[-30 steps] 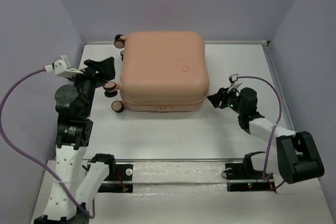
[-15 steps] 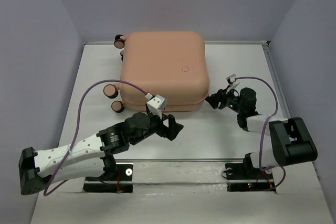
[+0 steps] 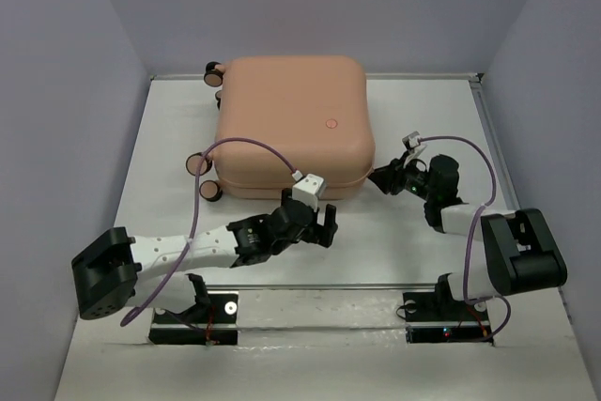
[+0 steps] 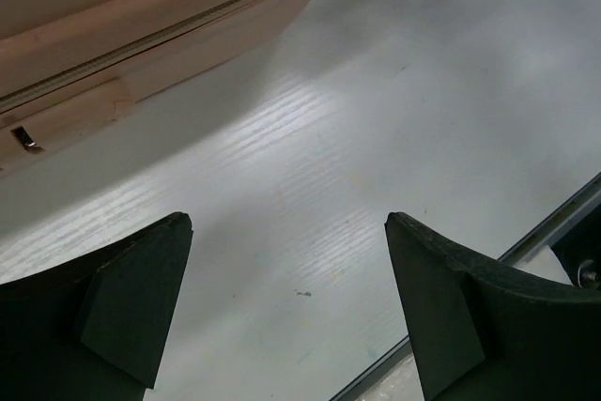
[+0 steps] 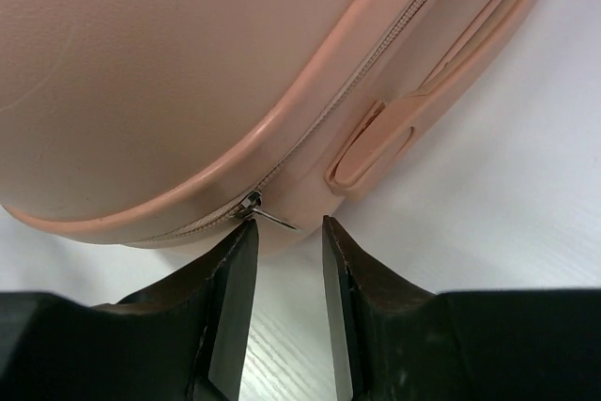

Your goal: Pack the luggage

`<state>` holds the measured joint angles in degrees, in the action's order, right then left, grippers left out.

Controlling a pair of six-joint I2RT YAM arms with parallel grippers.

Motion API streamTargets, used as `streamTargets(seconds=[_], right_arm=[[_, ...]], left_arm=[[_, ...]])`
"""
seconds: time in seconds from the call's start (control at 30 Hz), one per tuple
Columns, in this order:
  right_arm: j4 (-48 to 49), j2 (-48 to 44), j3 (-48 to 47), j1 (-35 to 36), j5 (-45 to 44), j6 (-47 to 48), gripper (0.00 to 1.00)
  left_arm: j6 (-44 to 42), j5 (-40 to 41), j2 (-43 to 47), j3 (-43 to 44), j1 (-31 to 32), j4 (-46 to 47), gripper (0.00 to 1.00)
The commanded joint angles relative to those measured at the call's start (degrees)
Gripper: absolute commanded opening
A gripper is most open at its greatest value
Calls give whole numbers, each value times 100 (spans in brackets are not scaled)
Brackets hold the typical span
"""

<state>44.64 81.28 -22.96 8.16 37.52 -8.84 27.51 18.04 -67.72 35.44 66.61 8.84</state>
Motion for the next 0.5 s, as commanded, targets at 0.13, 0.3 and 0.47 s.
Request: streamTargets(seconds=[0.13,0.3,0.47], right_arm=[[440,-243,-104,-25,292,93,35],[483,-148,-182,-25,309,76,30],[756,-103,-191,-25,336,-91,29]], left_arm=[[27,411,-540,604,-201,513,95],[44,323,-540,517,-359,575,95],[27,261,-453,464,-543,610,94]])
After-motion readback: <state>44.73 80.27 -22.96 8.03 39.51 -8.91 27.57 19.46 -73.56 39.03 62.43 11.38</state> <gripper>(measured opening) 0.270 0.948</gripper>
